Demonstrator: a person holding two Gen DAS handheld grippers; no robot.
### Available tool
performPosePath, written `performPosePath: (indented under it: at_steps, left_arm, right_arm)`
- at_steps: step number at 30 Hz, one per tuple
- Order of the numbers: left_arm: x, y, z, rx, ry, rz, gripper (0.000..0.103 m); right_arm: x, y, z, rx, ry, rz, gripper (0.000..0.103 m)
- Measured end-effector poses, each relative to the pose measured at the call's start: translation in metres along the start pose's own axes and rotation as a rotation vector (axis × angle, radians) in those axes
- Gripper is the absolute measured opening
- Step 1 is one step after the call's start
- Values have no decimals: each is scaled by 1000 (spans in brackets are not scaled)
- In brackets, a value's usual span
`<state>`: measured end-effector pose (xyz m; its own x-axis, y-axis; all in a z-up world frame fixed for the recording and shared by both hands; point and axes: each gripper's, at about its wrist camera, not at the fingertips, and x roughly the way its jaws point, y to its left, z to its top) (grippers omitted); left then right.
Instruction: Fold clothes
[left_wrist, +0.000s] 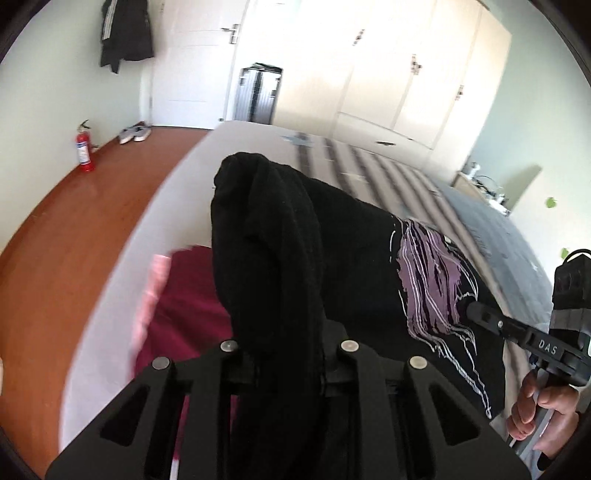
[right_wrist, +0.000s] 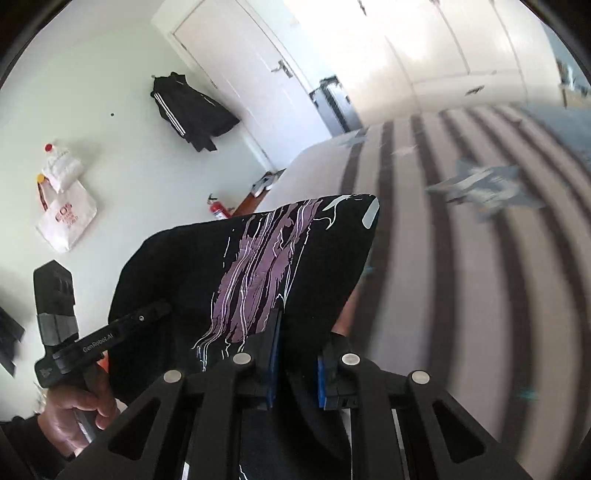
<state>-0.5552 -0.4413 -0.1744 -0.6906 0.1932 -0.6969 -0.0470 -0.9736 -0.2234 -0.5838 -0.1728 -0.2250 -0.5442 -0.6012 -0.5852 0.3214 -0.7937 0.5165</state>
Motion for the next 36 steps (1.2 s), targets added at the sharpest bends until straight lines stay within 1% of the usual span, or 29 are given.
performPosePath:
  at_steps: [2,4,6,8,10,13,15,17,18,19,20,21,22,23,24,26,28,30,31,32,33,34,35,36]
  left_arm:
    - [11,21,-6,1,18,8,17]
    - [24,44,-5,-15,40,3,17]
    - [32,53,-8,-17,60,4,17]
    - [27,70,-14,-27,60,6,17]
    - [27,72,-18,-37,56,6,17]
    - [29,73,-23,-35,58,7,18]
    - [33,79,-27,-61,66,6,18]
    - [38,80,-32,-53,73,22,19]
    - [43,81,-34,-52,80,34,22]
    - [50,83,-34,-55,89,47,30]
    - [54,86,-35,-67,92,58,38]
    - [53,90,-36,-93,86,69,42]
    - [50,94,-36,-124,75,82,55]
    - [44,99,-36,-156,60,90,60]
    - [37,105,-36,-189,41,95,63]
    - [19,117,-36,-243,-3,127,71]
    - [-2,126,-35,-282,-62,176,72]
    - [-30,128,-31,-293,-150,249,73]
    - [-40,124,-28,-270,-194,277,73]
    - [-49,117,-25,-230,-236,299,71]
    - [-50,106,-22,-175,-252,308,65]
    - [-45,94,-17,-112,-249,306,39]
    - [-41,81,-12,-49,-245,304,18]
    - [-33,71,-9,-13,-235,283,11]
  right_arm:
    - [29,11,-1,-6,10,-9,13]
    - [50,17,-3,-14,16,-26,13]
    - [62,18,-9,6,31,-37,13]
    - [67,20,-18,10,39,-44,13]
    - [71,19,-26,8,48,-42,13]
    - [82,14,-26,1,54,-53,13]
    - [87,12,-27,-2,59,-61,14]
    - [91,10,-28,-16,69,-71,14]
    - [91,8,-30,-14,75,-72,16]
    - [91,4,-33,-11,81,-72,18]
    - [91,1,-36,-7,88,-72,23]
    - [88,-2,-37,2,91,-72,32]
    - [84,-6,-37,16,91,-71,38]
    - [76,-10,-35,28,86,-75,46]
    - [66,-14,-34,37,77,-82,46]
    - [45,-21,-29,47,47,-106,46]
    - [19,-27,-22,33,-11,-152,46]
    - [4,-30,-15,4,-45,-208,46]
    - [1,-29,-12,-14,-57,-238,46]
    - [-2,-28,-9,-33,-69,-269,46]
    - [-3,-24,-6,-56,-84,-294,46]
    - [-2,-18,-4,-82,-101,-315,46]
    - [2,-10,-2,-108,-113,-330,46]
    - [7,0,-2,-133,-120,-341,43]
